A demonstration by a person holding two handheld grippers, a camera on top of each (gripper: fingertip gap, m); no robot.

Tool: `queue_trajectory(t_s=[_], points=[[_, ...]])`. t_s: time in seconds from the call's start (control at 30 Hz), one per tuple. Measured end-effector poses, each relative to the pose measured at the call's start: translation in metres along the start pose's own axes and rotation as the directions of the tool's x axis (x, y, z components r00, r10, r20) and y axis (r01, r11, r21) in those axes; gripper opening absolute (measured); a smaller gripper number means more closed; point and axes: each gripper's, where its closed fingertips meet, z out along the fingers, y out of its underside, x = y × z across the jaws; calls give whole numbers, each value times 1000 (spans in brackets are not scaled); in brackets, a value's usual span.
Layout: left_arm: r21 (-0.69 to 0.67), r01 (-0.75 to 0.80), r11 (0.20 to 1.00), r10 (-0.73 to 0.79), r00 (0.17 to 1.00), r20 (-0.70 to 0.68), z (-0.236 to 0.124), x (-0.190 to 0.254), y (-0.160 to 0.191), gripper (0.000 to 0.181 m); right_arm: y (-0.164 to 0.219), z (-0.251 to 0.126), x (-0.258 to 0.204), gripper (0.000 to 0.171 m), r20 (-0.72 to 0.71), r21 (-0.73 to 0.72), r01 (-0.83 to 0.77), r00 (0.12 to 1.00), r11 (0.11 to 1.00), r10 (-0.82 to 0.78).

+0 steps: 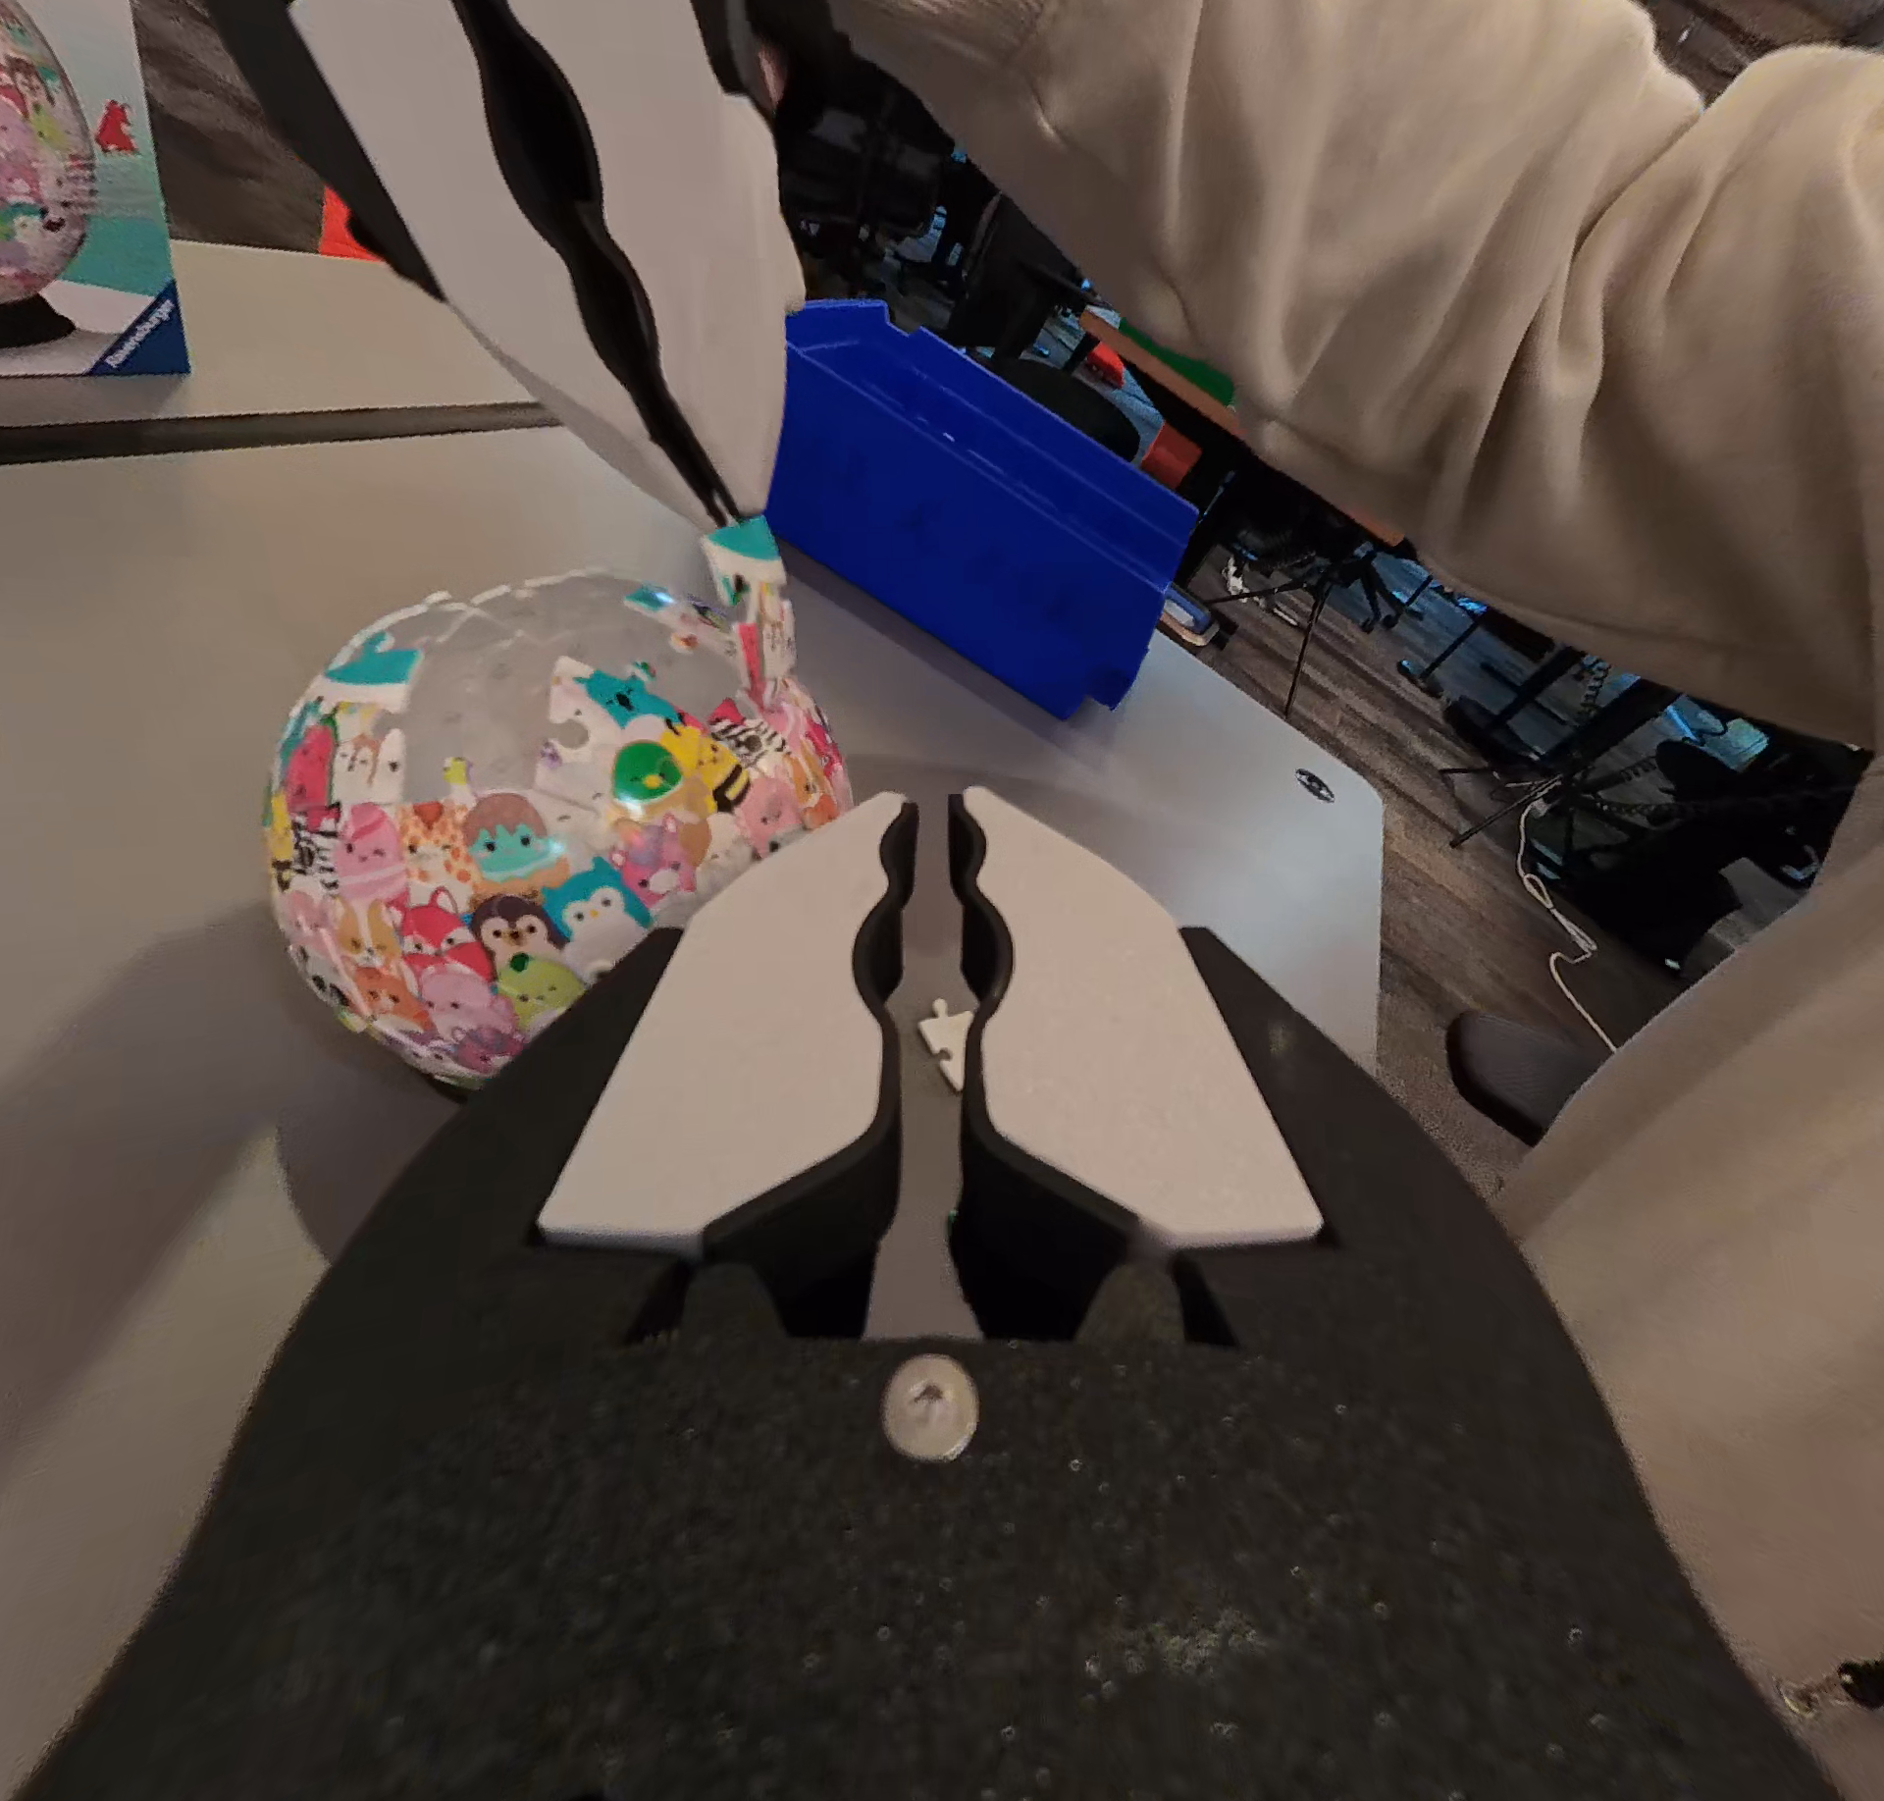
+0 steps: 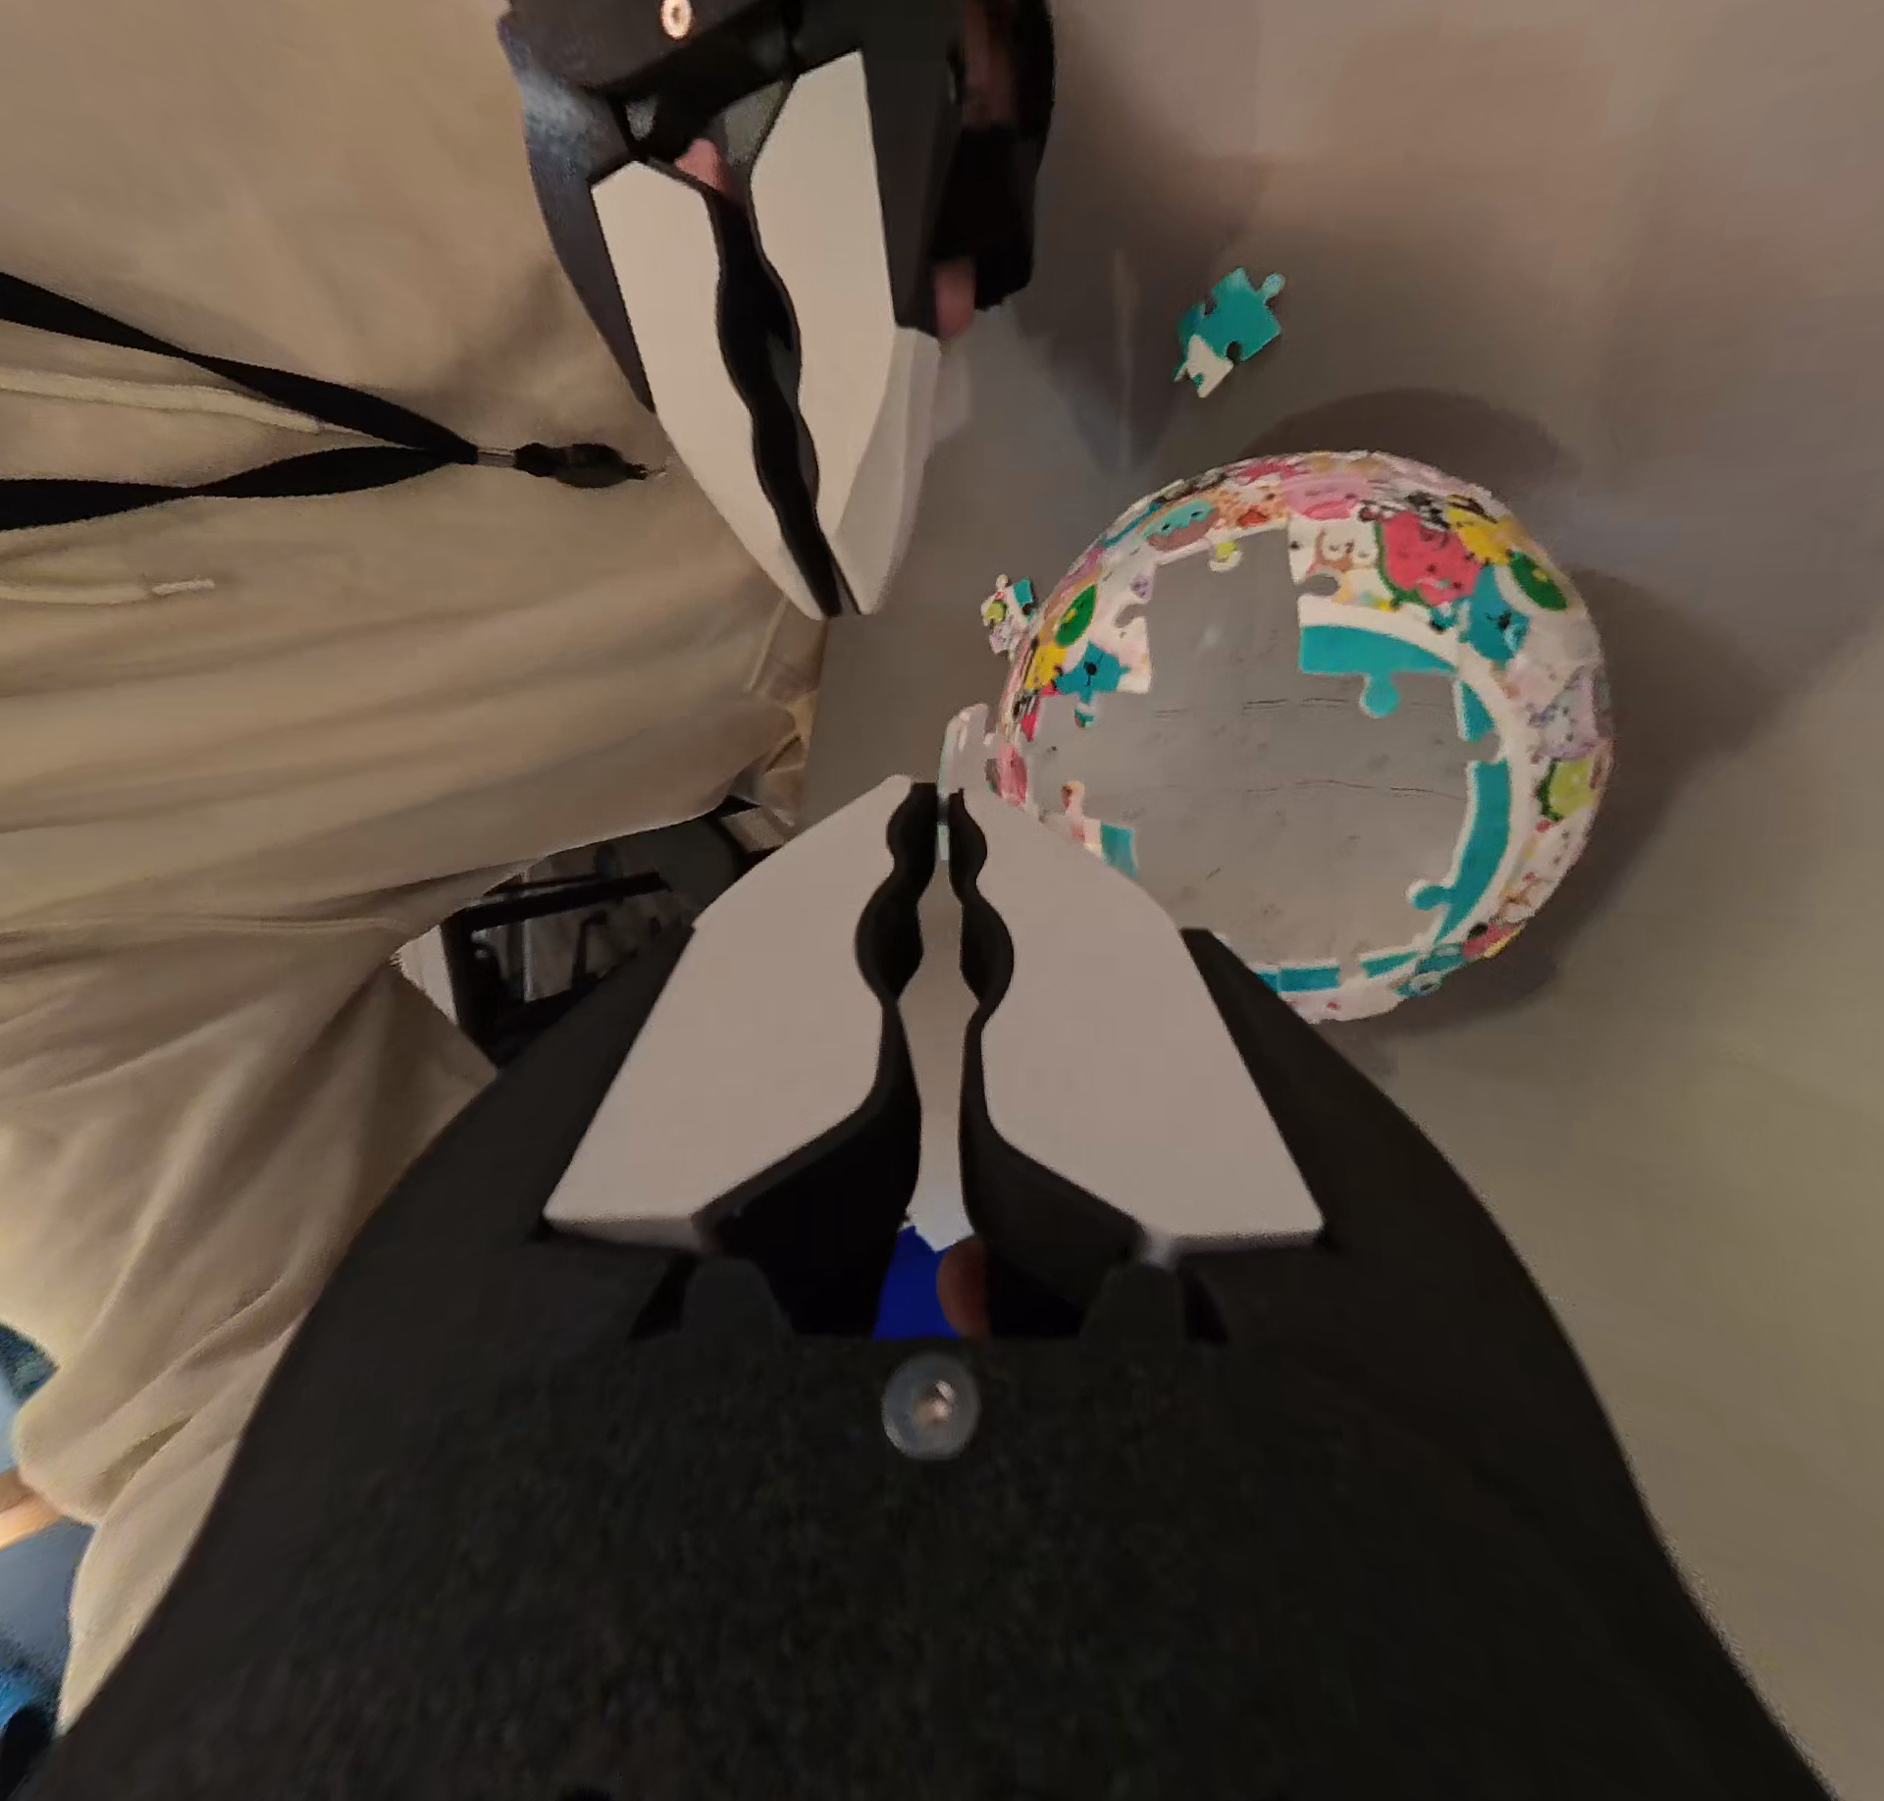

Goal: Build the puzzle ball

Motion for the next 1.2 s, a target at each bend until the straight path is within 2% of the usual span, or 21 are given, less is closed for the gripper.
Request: queue_trajectory(t_s=[0.53, 0.9, 1.2], points=[[-73, -84, 994, 88, 994, 56, 14, -13, 4, 7, -4, 1, 17, 4, -44, -83, -1, 999, 997, -3], [-81, -179, 981, 192, 957, 216, 13, -30, -11, 7, -5, 1, 31, 6, -159, -78, 61, 985, 995, -72], [-93, -216, 972, 234, 930, 285, 19, -39, -25, 3, -6, 3, 37, 7, -200, -76, 82, 975, 994, -96]])
